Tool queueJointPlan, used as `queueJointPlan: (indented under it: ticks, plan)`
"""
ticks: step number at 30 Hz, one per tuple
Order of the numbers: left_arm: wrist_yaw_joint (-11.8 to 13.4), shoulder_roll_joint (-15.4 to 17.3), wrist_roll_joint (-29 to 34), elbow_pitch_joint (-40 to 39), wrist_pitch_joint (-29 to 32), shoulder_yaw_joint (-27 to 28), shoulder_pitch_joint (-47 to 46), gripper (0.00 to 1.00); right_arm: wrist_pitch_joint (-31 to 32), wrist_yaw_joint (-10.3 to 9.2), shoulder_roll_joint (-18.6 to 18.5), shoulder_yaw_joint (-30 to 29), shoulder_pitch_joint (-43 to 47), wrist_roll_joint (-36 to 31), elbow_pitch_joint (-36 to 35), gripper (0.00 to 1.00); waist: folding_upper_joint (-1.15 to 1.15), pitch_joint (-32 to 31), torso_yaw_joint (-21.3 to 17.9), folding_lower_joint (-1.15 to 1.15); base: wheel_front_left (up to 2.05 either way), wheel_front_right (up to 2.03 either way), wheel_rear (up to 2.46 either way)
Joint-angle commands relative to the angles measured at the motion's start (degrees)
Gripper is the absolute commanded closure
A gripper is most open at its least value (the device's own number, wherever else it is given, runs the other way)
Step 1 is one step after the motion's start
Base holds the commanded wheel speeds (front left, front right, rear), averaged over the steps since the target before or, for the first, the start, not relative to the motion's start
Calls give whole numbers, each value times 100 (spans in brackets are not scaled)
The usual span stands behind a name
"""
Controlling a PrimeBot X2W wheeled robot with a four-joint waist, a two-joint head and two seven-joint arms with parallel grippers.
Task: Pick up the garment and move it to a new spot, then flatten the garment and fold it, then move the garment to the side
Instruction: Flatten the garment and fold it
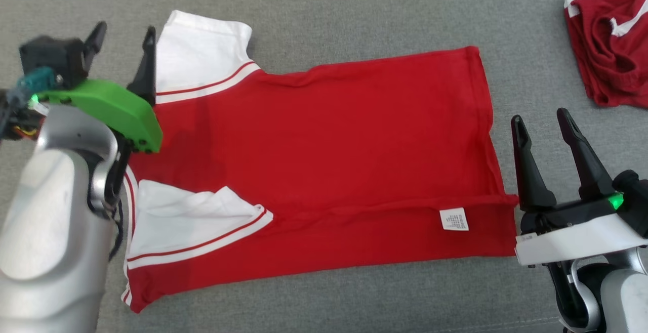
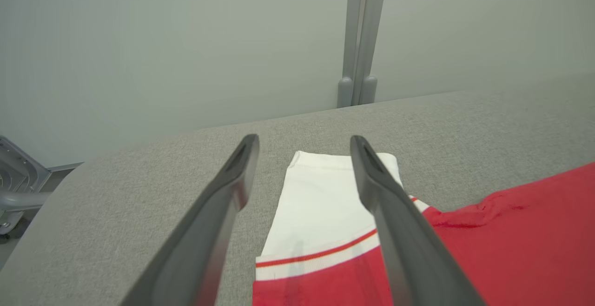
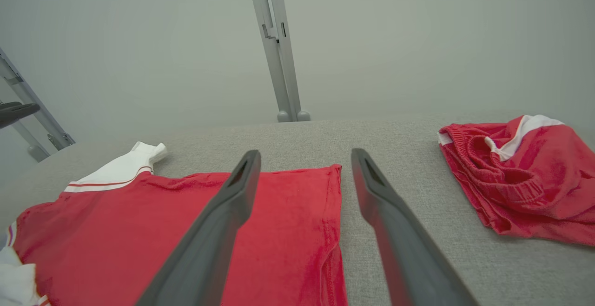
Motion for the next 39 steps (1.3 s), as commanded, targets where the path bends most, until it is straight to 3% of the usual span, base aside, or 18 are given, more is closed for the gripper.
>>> queueJointPlan:
  ticks: [1, 10, 23, 24, 25, 26, 33, 39]
  plan:
    - [-84, 95, -58, 237, 83, -11, -321, 0, -60, 0, 1, 41, -145, 32, 40, 0, 0, 546, -350, 0, 0, 0, 0]
    - [-522, 481, -481, 2071, 300, -298, -1941, 0, -345, 0, 32, 213, -514, 110, 264, 0, 0, 1239, -642, 0, 0, 0, 0]
    - [-537, 1297, -1545, 3121, 594, -1220, -2569, 0, -547, 0, -76, 360, -872, 189, 671, 0, 0, 1521, -805, 0, 0, 0, 0]
    - [-537, 1296, -1618, 3191, 613, -1268, -2575, 31, -563, 0, -98, 344, -903, 205, 712, 0, 0, 1511, -799, 0, 0, 0, 0]
    - [-537, 1302, -1650, 3233, 634, -1318, -2586, 73, -559, 0, -118, 327, -927, 219, 736, 0, 0, 1516, -789, 0, 0, 0, 0]
    - [-538, 1308, -1710, 3281, 678, -1385, -2591, 100, -554, 0, -140, 304, -965, 235, 775, 0, 0, 1513, -776, 0, 0, 0, 0]
    - [-538, 1331, -1959, 3216, 651, -1834, -2737, 100, -404, 0, -480, 382, -1532, 435, 1231, 0, 0, 1483, -624, 0, 0, 0, 0]
    - [-538, 1208, -2102, 3216, 463, -2070, -2973, 100, -357, 0, -808, 786, -2380, 870, 2072, 0, 0, 1615, -354, 0, 0, 0, 0]
